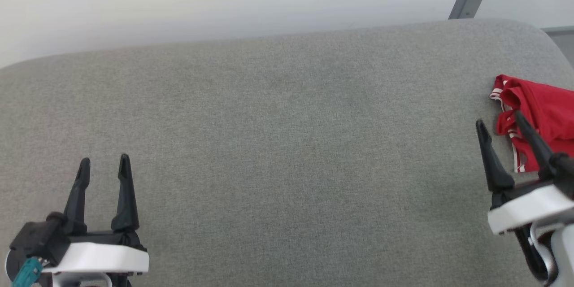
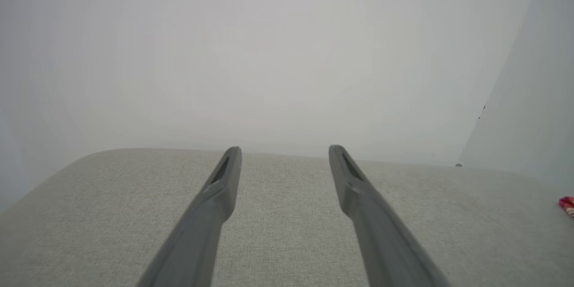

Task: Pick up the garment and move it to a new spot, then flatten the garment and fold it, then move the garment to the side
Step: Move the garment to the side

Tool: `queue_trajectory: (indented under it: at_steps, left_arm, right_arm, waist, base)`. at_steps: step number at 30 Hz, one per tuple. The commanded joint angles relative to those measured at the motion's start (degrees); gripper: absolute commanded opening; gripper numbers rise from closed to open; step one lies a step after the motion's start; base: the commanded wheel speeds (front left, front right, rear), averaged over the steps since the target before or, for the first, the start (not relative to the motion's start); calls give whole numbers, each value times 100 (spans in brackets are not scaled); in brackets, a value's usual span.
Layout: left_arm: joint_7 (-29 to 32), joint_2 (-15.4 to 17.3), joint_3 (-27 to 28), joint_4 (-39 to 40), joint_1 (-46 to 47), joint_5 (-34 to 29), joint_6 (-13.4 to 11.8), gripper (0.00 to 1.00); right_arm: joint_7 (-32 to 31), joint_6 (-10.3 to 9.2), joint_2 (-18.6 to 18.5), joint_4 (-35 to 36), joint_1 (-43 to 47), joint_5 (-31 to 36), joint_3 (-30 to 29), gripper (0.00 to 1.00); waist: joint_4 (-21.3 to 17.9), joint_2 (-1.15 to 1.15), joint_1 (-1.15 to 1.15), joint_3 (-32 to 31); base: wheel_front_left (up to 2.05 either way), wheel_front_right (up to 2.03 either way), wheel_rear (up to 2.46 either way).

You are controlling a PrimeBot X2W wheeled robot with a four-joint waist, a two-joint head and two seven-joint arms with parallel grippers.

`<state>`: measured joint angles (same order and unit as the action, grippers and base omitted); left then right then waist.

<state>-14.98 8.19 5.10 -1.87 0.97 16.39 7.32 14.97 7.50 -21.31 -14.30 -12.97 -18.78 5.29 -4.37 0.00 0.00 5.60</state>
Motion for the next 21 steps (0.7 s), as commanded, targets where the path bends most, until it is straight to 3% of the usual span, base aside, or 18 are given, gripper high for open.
queue_trajectory:
  at_steps: [1,21]
  left_arm:
    - [-26,-22,29,31,-98,-66,18,100]
    - [-26,-321,471,86,-912,-55,19,100]
  right_arm:
    - [25,-2,63,88,161,59,-52,100]
    - [25,-2,615,875,1339,206,-912,100]
  waist:
    - [21,0,0,-49]
    - [265,0,0,-392]
  base:
    - [0,0,0]
    - [0,0,0]
